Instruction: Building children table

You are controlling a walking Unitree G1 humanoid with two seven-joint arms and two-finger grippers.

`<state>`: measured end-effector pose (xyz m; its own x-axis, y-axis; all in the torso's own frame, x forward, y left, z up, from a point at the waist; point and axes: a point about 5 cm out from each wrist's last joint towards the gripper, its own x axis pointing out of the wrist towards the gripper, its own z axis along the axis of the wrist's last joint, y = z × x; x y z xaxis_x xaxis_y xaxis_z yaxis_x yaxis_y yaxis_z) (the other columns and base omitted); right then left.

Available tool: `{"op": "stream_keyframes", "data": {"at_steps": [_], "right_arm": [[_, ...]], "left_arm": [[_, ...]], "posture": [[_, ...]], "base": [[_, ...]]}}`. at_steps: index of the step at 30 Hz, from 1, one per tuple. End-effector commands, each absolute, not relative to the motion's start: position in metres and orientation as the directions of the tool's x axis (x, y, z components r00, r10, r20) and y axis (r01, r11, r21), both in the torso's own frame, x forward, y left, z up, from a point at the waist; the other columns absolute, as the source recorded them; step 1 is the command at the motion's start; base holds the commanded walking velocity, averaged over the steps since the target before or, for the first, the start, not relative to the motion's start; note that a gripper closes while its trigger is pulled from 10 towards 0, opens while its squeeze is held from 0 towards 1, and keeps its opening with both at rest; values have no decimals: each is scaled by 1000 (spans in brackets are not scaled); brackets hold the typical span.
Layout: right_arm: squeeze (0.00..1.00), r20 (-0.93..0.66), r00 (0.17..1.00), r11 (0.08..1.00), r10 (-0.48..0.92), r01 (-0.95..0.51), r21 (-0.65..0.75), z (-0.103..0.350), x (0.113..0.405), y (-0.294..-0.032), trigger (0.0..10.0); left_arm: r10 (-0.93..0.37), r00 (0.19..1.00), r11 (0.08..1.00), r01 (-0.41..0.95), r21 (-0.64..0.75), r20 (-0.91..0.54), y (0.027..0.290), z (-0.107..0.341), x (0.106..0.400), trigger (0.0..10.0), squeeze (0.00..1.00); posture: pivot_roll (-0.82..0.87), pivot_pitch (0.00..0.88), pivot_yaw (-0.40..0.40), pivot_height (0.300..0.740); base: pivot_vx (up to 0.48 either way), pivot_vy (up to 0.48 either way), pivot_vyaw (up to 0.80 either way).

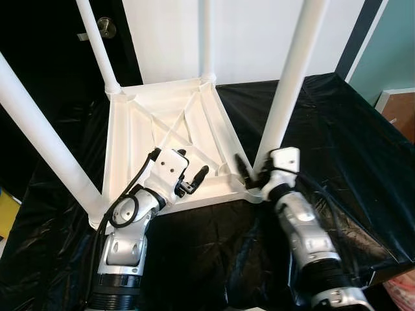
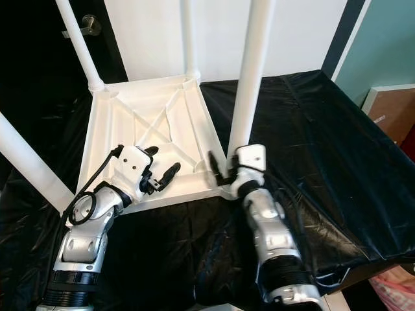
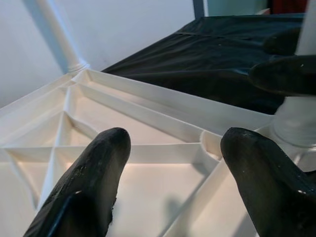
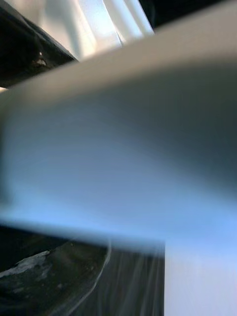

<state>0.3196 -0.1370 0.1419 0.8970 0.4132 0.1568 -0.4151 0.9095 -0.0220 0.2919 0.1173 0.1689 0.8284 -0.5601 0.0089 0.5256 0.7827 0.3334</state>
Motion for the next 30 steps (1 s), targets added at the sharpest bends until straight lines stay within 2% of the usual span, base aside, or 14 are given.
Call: {"op": "stream_keyframes", "data": {"at_steps": [1, 3, 5, 10, 14, 15, 16, 17, 28, 29, 30], "right_arm": [[0, 142, 846, 856, 514, -515, -29, 144, 319, -134, 10000], [0, 95, 791, 796, 605, -600, -76, 142, 320, -135, 10000], [0, 95, 791, 796, 605, -600, -76, 142, 320, -135, 10000], [0, -10, 723, 715, 691, -686, -137, 133, 329, -134, 10000], [0, -39, 699, 689, 714, -711, -140, 132, 334, -131, 10000], [0, -41, 689, 678, 724, -721, -140, 132, 336, -130, 8196], [0, -41, 689, 678, 724, -721, -140, 132, 336, -130, 8196], [0, -43, 681, 671, 731, -728, -139, 132, 337, -129, 0], [0, -17, 710, 703, 704, -700, -128, 129, 338, -127, 0], [0, -4, 729, 725, 684, -681, -106, 126, 334, -127, 10000], [0, -4, 729, 725, 684, -681, -106, 126, 334, -127, 10000]], "left_arm": [[-554, 832, 789, 515, 336, 27, 115, 171, 290, 10000, 0], [-572, 820, 771, 532, 349, 13, 114, 170, 288, 10000, 0], [-572, 820, 771, 532, 349, 13, 114, 170, 288, 10000, 0], [-594, 804, 747, 559, 361, -16, 114, 168, 283, 10000, 0], [-601, 799, 741, 566, 361, -17, 113, 168, 279, 10000, 0], [-605, 796, 738, 569, 362, -18, 112, 168, 277, 10000, 0], [-605, 796, 738, 569, 362, -18, 112, 168, 277, 10000, 0], [-608, 794, 736, 572, 361, -19, 112, 168, 276, 10000, 0], [-624, 781, 724, 596, 347, -37, 108, 162, 271, 10000, 0], [-623, 781, 727, 596, 341, -38, 107, 160, 268, 10000, 0], [-623, 781, 727, 596, 341, -38, 107, 160, 268, 10000, 0]], "posture": [[-7, 78, 19, 740], [-2, 95, 22, 740], [-2, 95, 22, 740], [16, 114, 31, 740], [27, 129, 29, 740], [32, 134, 26, 740], [32, 134, 26, 740], [32, 134, 26, 740], [37, 131, 24, 740], [35, 111, 6, 740], [35, 111, 6, 740]], "base": [[0, 0, 0], [0, 0, 0], [0, 0, 0], [0, 0, 0], [0, 0, 0], [0, 0, 0], [0, 0, 0], [0, 0, 0], [0, 0, 0], [0, 0, 0], [0, 0, 0]]}}
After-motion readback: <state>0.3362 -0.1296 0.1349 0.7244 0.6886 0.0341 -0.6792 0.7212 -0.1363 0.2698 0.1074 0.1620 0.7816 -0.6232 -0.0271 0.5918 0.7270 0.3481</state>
